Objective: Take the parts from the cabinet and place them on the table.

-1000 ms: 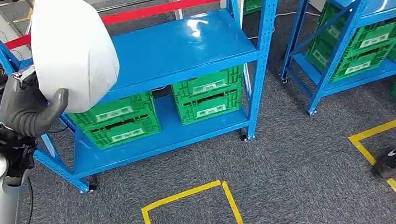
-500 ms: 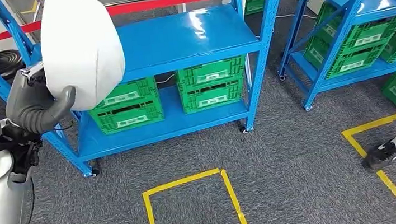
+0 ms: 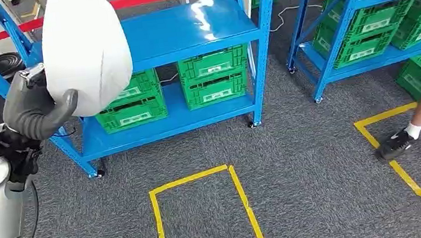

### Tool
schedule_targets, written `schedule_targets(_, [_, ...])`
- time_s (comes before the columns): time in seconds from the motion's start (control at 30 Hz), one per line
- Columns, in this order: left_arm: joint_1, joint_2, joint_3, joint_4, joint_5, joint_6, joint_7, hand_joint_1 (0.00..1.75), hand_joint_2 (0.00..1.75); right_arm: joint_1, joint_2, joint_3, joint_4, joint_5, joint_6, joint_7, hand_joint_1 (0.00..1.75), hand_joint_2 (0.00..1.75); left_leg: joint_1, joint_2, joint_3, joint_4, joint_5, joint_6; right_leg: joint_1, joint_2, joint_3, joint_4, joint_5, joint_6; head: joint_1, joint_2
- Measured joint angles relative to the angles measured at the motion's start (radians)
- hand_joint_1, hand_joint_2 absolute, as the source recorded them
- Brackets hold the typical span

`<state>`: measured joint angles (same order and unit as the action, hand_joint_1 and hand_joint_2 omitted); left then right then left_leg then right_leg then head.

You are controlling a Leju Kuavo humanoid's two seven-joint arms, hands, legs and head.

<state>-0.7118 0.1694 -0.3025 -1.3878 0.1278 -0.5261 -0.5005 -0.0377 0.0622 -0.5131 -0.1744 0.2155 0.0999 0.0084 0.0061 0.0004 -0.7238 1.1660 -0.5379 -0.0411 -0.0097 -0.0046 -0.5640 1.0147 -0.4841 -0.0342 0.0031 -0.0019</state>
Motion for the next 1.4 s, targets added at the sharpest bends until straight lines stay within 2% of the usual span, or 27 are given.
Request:
schedule_targets(0.03, [-0.002,0.001,0.001,0.004,0.001,-0.002,-0.002,1.75,1.75,0.001,0.0,0.0,0.0,0.0,0.0,0.0,0.0,0.0,0.001,0.0,-0.013,0.077,-0.046,-0.005,0.0,0.0,-0.018,0.001,0.014,0.0,0.0,0.0])
schedule_targets(0.07, [-0.003,0.003,0.001,0.009,0.001,-0.003,-0.005,1.75,1.75,0.001,0.0,-0.001,0.0,0.0,0.0,-0.001,0.0,0.0,0.001,0.0,-0.02,0.138,-0.062,-0.008,0.0,-0.001,-0.035,0.001,0.027,0.001,0.0,0.0])
schedule_targets(0.13, [-0.003,0.008,0.001,0.021,0.002,-0.003,-0.011,1.75,1.75,0.001,0.0,-0.001,0.0,0.0,0.001,-0.003,0.0,0.0,0.003,0.0,0.012,0.161,-0.008,-0.01,0.0,-0.002,-0.07,0.003,0.054,0.004,0.0,0.0])
schedule_targets(0.2, [-0.003,0.015,0.001,0.026,0.005,-0.002,-0.021,1.75,1.75,0.002,0.001,-0.001,0.0,0.001,0.002,-0.003,0.0,0.0,0.003,0.0,0.121,0.036,0.052,-0.006,0.0,-0.003,-0.101,0.006,0.078,0.01,0.0,0.0])
schedule_targets(0.27, [-0.008,0.019,0.001,0.026,0.007,0.0,-0.028,1.75,1.75,0.002,0.002,-0.001,0.0,0.002,0.005,-0.003,0.0,0.0,-0.004,0.001,0.25,-0.144,-0.01,0.004,0.005,-0.002,-0.116,0.012,0.096,0.02,0.0,0.0])
schedule_targets(0.3, [-0.007,0.021,0.002,0.026,0.009,0.002,-0.033,1.75,1.75,0.002,0.002,-0.001,0.0,0.002,0.006,-0.004,0.0,0.0,-0.005,0.0,0.255,-0.166,-0.022,0.015,0.004,-0.003,-0.118,0.009,0.108,0.027,0.002,0.0])
schedule_targets(0.4, [-0.006,0.029,0.002,0.031,0.01,0.004,-0.036,1.75,1.75,0.006,0.002,-0.001,0.0,0.004,0.006,-0.003,0.0,0.0,-0.003,0.003,0.227,-0.172,0.008,0.043,0.005,-0.001,-0.123,-0.006,0.14,0.049,0.0,0.0])
schedule_targets(0.43, [-0.007,0.029,0.002,0.033,0.01,0.004,-0.036,1.75,1.75,0.006,0.002,-0.001,0.0,0.005,0.006,-0.003,0.0,0.0,-0.001,0.008,0.224,-0.173,0.021,0.05,0.0,0.001,-0.135,0.01,0.107,0.052,0.0,0.0])
schedule_targets(0.47, [-0.007,0.029,0.002,0.033,0.01,0.005,-0.036,1.75,1.75,0.006,0.003,-0.001,0.0,0.005,0.007,-0.003,0.0,0.0,0.0,0.007,0.208,-0.173,0.034,0.06,-0.001,0.003,-0.149,0.053,0.044,0.055,0.004,0.0])
schedule_targets(0.53, [-0.006,0.031,0.002,0.034,0.01,0.005,-0.036,1.75,1.75,0.005,0.004,-0.001,0.0,0.005,0.007,-0.003,0.0,0.0,0.0,0.006,0.173,-0.17,0.061,0.061,-0.002,0.002,-0.19,0.21,-0.08,0.064,0.004,0.0])
schedule_targets(0.57, [-0.005,0.031,0.002,0.036,0.01,0.005,-0.036,1.75,1.75,0.004,0.004,-0.001,0.0,0.005,0.007,-0.003,0.0,0.0,0.0,0.006,0.154,-0.166,0.073,0.061,-0.002,0.003,-0.205,0.288,-0.106,0.066,0.005,0.0])
schedule_targets(0.6, [-0.002,0.031,0.002,0.037,0.01,0.005,-0.036,1.75,1.75,0.004,0.004,-0.001,0.0,0.005,0.007,-0.003,0.0,0.0,0.0,0.006,0.136,-0.162,0.084,0.059,-0.002,0.002,-0.204,0.332,-0.096,0.067,0.005,0.0])
schedule_targets(0.67, [-0.001,0.031,0.002,0.04,0.01,0.006,-0.036,1.75,1.75,0.004,0.004,-0.001,0.0,0.006,0.007,-0.003,0.0,0.0,0.001,0.007,0.101,-0.151,0.103,0.053,-0.004,0.002,-0.146,0.292,-0.027,0.067,0.005,0.0])
schedule_targets(0.7, [-0.001,0.032,0.002,0.04,0.01,0.007,-0.036,1.75,1.75,0.004,0.004,-0.001,0.0,0.007,0.007,-0.003,0.0,0.0,0.002,0.007,0.086,-0.145,0.111,0.048,-0.005,0.002,-0.085,0.217,-0.004,0.066,0.005,0.0])
schedule_targets(0.73, [-0.002,0.034,0.002,0.038,0.01,0.008,-0.037,1.75,1.75,0.003,0.004,-0.001,0.0,0.009,0.007,-0.004,0.0,0.0,0.003,0.006,0.074,-0.136,0.118,0.043,-0.008,0.002,-0.012,0.123,-0.013,0.066,0.005,0.0])
schedule_targets(0.77, [-0.002,0.034,0.002,0.034,0.01,0.01,-0.037,1.75,1.75,0.0,0.005,-0.001,0.0,0.011,0.008,-0.006,0.0,0.0,-0.003,0.006,0.061,-0.128,0.122,0.036,-0.006,0.004,0.044,0.037,-0.059,0.063,0.006,0.0])
schedule_targets(0.8, [-0.003,0.04,0.003,0.032,0.01,0.011,-0.038,1.75,1.75,-0.001,0.005,-0.001,0.0,0.012,0.008,-0.008,0.0,0.0,-0.003,0.008,0.058,-0.126,0.13,0.029,0.001,0.01,0.05,0.017,-0.069,0.045,0.002,0.0])
schedule_targets(0.9, [0.001,0.044,0.003,0.033,0.01,0.013,-0.039,1.75,1.75,0.004,0.005,-0.001,0.0,0.012,0.008,-0.008,0.0,0.0,-0.002,0.008,0.055,-0.136,0.158,0.011,0.001,0.009,0.027,0.012,-0.048,0.021,0.005,0.0])
schedule_targets(0.93, [0.004,0.049,0.003,0.035,0.01,0.014,-0.04,1.75,1.75,0.003,0.006,-0.001,0.0,0.012,0.008,-0.008,0.0,0.0,0.003,0.004,0.047,-0.127,0.137,0.005,-0.003,0.004,0.023,0.011,-0.037,0.01,0.005,0.0])
schedule_targets(1.03, [0.004,0.055,0.003,0.036,0.01,0.014,-0.039,1.75,1.75,0.003,0.006,-0.001,0.0,0.012,0.008,-0.008,0.0,0.0,0.003,0.003,-0.001,0.04,-0.027,-0.008,0.0,0.003,-0.015,0.012,-0.005,-0.001,0.002,0.0])
schedule_targets(1.07, [0.006,0.056,0.003,0.037,0.01,0.014,-0.039,1.75,1.75,0.003,0.006,-0.001,0.0,0.012,0.008,-0.008,0.0,0.0,0.003,0.003,-0.016,0.117,-0.064,-0.009,0.002,0.003,-0.03,0.014,0.006,-0.001,0.002,0.0])
schedule_targets(1.1, [0.01,0.056,0.003,0.037,0.01,0.014,-0.039,1.75,1.75,0.003,0.006,-0.001,0.0,0.012,0.008,-0.008,0.0,0.0,0.003,0.003,-0.02,0.169,-0.069,-0.007,0.004,0.003,-0.045,0.015,0.017,-0.002,0.002,0.0])
schedule_targets(1.17, [0.014,0.056,0.003,0.038,0.01,0.014,-0.039,1.75,1.75,0.003,0.006,-0.001,0.0,0.012,0.008,-0.006,0.0,0.0,0.001,0.003,0.032,0.139,-0.01,0.002,0.007,0.003,-0.073,0.017,0.038,-0.001,0.002,0.0])
schedule_targets(1.23, [0.01,0.056,0.003,0.037,0.01,0.015,-0.038,1.75,1.75,0.002,0.006,-0.001,0.0,0.012,0.008,-0.006,0.0,0.0,-0.005,0.002,0.147,-0.014,0.038,0.018,0.01,0.003,-0.092,0.018,0.055,0.001,0.002,0.0])
schedule_targets(1.27, [0.007,0.056,0.003,0.036,0.01,0.016,-0.038,1.75,1.75,0.003,0.009,-0.001,0.0,0.012,0.008,-0.005,0.0,0.0,-0.011,0.001,0.202,-0.106,0.005,0.031,0.009,0.003,-0.097,0.018,0.062,0.005,0.003,0.0])
schedule_targets(1.3, [0.006,0.055,0.003,0.034,0.01,0.016,-0.04,1.75,1.75,0.002,0.01,-0.001,0.0,0.012,0.007,-0.005,0.0,0.0,-0.015,0.001,0.239,-0.161,-0.009,0.03,0.01,0.003,-0.1,0.018,0.071,0.012,0.003,0.0])
schedule_targets(1.4, [0.003,0.055,0.003,0.037,0.01,0.016,-0.04,1.75,1.75,0.003,0.01,-0.001,0.0,0.012,0.008,-0.002,0.0,0.0,-0.022,0.0,0.229,-0.169,0.006,0.043,0.006,0.002,-0.103,0.003,0.102,0.028,0.003,0.0])
